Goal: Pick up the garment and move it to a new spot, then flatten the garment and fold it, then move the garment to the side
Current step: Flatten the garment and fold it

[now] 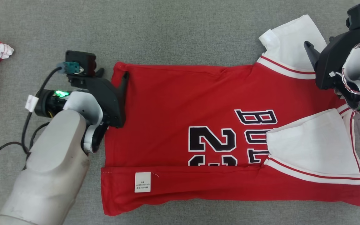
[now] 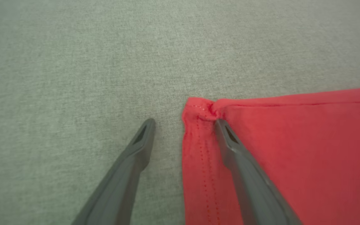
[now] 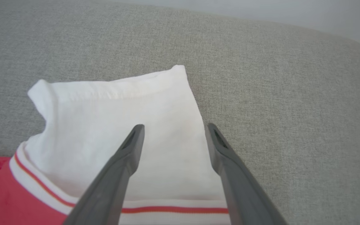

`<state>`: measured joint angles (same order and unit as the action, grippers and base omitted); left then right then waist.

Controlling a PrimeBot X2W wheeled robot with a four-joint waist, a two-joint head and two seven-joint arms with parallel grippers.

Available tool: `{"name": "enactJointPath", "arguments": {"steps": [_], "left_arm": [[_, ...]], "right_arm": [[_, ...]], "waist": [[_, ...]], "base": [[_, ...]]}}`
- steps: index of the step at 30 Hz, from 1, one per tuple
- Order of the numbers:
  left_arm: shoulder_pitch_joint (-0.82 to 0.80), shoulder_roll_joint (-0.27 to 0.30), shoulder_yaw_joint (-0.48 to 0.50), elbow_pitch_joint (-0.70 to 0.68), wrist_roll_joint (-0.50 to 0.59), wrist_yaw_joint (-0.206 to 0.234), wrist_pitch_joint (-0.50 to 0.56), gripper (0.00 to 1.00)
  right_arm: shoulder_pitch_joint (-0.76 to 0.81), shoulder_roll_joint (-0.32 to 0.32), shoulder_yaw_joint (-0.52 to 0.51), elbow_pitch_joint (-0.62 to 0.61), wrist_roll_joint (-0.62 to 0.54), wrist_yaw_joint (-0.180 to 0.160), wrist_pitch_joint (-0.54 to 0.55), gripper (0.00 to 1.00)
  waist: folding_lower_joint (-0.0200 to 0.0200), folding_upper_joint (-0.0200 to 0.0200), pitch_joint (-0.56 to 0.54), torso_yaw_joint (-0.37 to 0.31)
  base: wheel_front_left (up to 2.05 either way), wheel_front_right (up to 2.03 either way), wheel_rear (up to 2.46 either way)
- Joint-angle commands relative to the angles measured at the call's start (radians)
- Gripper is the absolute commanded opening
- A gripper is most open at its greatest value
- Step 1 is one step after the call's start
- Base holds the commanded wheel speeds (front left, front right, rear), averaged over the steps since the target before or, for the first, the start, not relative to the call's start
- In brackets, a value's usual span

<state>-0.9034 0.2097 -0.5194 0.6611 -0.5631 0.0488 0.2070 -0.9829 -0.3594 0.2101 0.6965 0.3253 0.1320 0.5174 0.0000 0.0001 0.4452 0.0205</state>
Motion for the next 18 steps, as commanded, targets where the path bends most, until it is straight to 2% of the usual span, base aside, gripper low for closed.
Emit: {"name": "enactJointPath", "arguments": {"steps": [1,3,6,7,8,9,18], "left_arm": [[0.016,-0.016,-0.017,0.020,0.003,-0.011,0.004,1.00],[0.012,-0.022,-0.026,0.034,0.008,-0.018,-0.006,1.00],[0.003,-0.028,-0.031,0.055,0.018,-0.007,-0.031,0.84],[-0.002,-0.028,-0.031,0.062,0.023,0.001,-0.042,0.49],[-0.006,-0.028,-0.032,0.069,0.028,0.006,-0.050,0.29],[-0.008,-0.029,-0.034,0.076,0.031,0.010,-0.057,0.00],[0.027,-0.058,-0.057,0.105,0.047,0.026,-0.122,0.00]], "right_arm": [[-0.006,-0.005,0.004,0.006,0.009,-0.003,-0.009,1.00],[-0.009,-0.009,0.009,0.015,0.015,-0.003,-0.015,1.00],[-0.015,-0.012,0.017,0.025,0.021,-0.003,-0.023,1.00],[-0.018,-0.015,0.019,0.027,0.021,-0.003,-0.029,1.00],[-0.020,-0.017,0.022,0.026,0.020,-0.003,-0.038,1.00],[-0.021,-0.019,0.025,0.025,0.020,-0.003,-0.049,1.00],[-0.052,-0.034,0.031,0.053,0.024,-0.003,-0.097,1.00]], "waist": [[0.0000,-0.0001,-0.001,-0.001],[0.0000,-0.0001,-0.002,-0.003],[0.0000,-0.0001,-0.003,-0.007],[0.0000,-0.0001,-0.003,-0.008],[0.0000,-0.0001,-0.003,-0.008],[0.0000,-0.0001,-0.002,-0.008],[0.0000,-0.0001,0.013,0.024]], "base": [[0.00,0.00,0.00],[0.00,0.00,0.00],[0.00,0.00,0.00],[0.00,0.00,0.00],[0.00,0.00,0.00],[0.00,0.00,0.00],[0.00,0.00,0.00]]}}
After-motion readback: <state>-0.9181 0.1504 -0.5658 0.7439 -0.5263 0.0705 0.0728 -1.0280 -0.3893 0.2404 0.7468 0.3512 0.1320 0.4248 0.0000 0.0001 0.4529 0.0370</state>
